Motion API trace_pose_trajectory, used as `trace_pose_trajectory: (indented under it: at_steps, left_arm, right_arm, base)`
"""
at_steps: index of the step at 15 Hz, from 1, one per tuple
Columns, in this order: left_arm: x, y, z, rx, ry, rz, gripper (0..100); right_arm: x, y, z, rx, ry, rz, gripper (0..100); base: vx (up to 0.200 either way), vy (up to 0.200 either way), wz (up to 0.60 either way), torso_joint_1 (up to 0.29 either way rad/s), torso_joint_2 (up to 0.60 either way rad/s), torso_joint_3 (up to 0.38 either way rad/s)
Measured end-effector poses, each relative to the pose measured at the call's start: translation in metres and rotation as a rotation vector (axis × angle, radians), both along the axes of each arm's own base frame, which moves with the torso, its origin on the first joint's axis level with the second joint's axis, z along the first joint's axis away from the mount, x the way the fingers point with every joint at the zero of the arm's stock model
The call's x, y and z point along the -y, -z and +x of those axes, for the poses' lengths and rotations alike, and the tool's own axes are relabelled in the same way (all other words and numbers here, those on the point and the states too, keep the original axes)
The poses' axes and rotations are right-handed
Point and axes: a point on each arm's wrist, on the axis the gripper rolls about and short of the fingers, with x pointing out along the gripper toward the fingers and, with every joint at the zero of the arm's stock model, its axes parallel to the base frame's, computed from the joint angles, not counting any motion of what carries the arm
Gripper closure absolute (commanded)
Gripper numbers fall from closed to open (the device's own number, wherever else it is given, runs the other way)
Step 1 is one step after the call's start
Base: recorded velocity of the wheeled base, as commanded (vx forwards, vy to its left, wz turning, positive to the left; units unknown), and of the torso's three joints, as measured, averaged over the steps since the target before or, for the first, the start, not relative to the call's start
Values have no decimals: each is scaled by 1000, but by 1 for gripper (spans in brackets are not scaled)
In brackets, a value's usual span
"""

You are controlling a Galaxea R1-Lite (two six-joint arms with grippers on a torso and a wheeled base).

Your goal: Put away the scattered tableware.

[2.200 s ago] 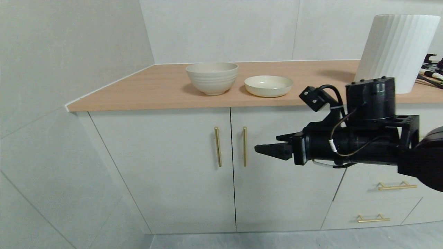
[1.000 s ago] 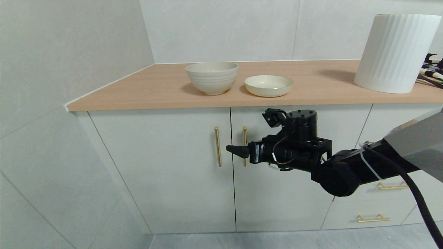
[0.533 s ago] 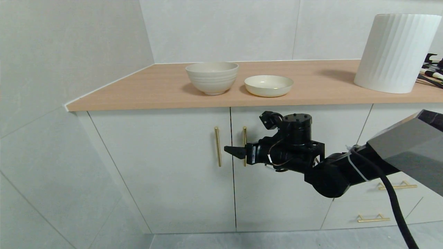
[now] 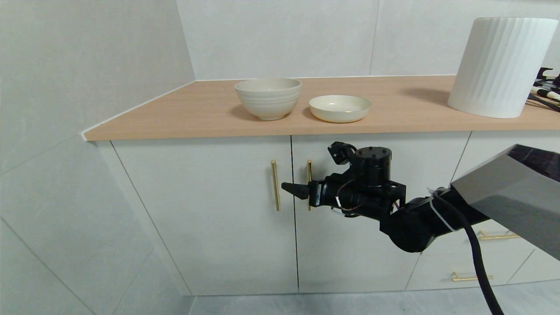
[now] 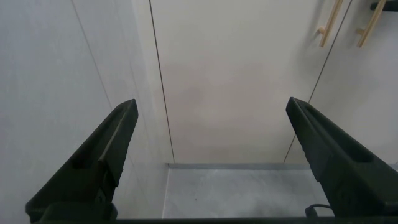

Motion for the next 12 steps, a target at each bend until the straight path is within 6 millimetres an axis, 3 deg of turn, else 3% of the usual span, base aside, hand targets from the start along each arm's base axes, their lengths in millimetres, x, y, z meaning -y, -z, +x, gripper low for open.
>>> trace_pose_trajectory:
  at_steps: [12]
  left_arm:
    - [0, 0, 0, 0, 0, 0, 0]
  right_arm:
    - [9, -4, -23, -37, -86, -10, 0]
  base:
    - [0, 0, 0, 0, 0, 0]
